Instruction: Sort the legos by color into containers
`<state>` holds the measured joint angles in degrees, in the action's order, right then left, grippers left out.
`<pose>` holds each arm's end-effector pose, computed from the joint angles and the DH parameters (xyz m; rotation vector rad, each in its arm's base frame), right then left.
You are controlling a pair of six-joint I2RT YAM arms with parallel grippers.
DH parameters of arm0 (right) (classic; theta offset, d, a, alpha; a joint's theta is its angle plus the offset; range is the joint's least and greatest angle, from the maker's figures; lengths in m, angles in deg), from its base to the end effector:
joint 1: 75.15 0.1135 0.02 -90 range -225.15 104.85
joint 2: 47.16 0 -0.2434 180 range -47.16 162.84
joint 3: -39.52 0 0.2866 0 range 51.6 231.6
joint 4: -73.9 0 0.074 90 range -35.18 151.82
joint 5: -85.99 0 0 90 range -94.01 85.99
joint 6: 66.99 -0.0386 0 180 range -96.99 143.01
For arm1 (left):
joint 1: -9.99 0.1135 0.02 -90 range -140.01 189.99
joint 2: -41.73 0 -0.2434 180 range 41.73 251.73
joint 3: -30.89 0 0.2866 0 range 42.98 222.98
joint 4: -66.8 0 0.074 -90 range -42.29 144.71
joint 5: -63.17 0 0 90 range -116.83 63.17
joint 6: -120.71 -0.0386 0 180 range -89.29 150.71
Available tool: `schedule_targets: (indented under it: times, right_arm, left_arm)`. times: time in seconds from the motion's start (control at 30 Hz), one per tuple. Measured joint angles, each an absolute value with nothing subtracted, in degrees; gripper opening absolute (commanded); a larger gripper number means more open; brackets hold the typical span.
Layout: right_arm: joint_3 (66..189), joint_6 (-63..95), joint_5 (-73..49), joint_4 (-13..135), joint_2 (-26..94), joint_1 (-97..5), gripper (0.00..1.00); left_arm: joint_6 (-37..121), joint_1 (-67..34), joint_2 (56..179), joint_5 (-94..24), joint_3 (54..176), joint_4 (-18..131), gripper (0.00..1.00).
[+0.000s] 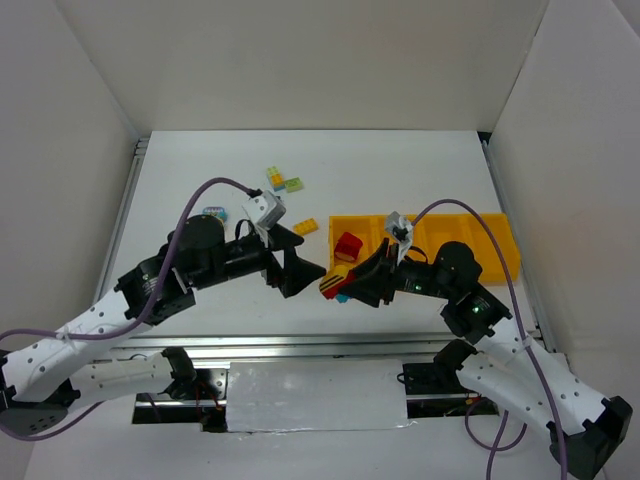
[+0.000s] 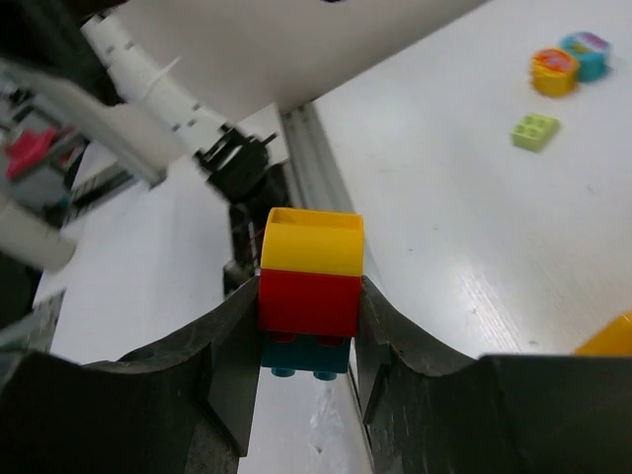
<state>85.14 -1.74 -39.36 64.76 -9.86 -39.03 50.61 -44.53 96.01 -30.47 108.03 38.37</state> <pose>0.1609 0.1450 0.3010 -0.6853 1.6049 1.2888 0.1454 -0.2082 0.4115 0.5768 1.6787 -1.0183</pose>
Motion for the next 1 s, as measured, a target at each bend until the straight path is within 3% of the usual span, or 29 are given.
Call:
schedule_targets:
  times: [0.17, 0.4, 0.73, 1.0]
  right_arm:
    - [88.6, 5.7, -52.9, 62.5, -10.1, -39.0, 0.0]
    - [92.5, 8.1, -59.5, 60.9, -7.6, -39.0, 0.0]
    - [92.7, 8.9, -61.5, 58.6, -6.3, -39.0, 0.0]
    - [94.4, 9.8, -62.9, 56.2, -4.1, -39.0, 0.01]
  left_arm:
    - [50.5, -44.5, 94.9, -43.7, 106.2, 40.4, 0.96]
    - [50.5, -44.6, 98.7, -55.7, 100.8, 42.2, 0.86]
    - [50.6, -44.5, 100.9, -61.5, 99.6, 46.2, 0.5]
    - [50.6, -44.5, 101.2, -61.6, 99.6, 46.0, 0.56]
